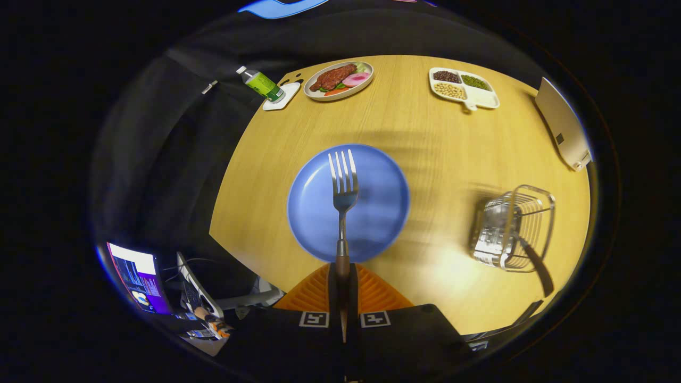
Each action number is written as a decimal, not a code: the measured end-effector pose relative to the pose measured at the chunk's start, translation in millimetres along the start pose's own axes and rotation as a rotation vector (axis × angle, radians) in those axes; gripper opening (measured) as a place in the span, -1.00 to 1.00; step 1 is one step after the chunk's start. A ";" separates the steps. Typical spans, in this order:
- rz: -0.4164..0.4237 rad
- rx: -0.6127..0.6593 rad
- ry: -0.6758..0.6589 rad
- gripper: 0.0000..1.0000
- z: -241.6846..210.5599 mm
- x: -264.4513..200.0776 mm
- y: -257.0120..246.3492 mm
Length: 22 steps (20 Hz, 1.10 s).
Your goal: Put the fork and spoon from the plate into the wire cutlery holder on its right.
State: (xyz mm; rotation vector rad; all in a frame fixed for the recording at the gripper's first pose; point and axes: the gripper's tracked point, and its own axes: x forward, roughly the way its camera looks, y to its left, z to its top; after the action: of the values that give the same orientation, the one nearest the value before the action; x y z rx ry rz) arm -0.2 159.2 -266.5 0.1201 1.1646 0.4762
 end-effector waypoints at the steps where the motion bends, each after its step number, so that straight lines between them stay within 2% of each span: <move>1: -0.008 0.001 0.000 -0.87 0.1 -13.6 -10.6; 4: -0.018 -0.009 0.039 -0.87 -3.9 -48.8 -40.5; 8: -0.110 -0.130 0.137 -0.86 -9.0 -86.4 -96.3; 11: -0.122 -0.154 0.246 -0.87 -12.4 -105.4 -122.8; 16: -0.164 -0.227 0.418 -0.86 -9.5 -110.7 -166.4; 22: -0.153 -0.196 0.563 -0.86 -10.2 -96.7 -184.4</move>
State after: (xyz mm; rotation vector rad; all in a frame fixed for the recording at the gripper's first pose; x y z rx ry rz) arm 15.7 -48.0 -249.4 -0.2897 1.6534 0.5000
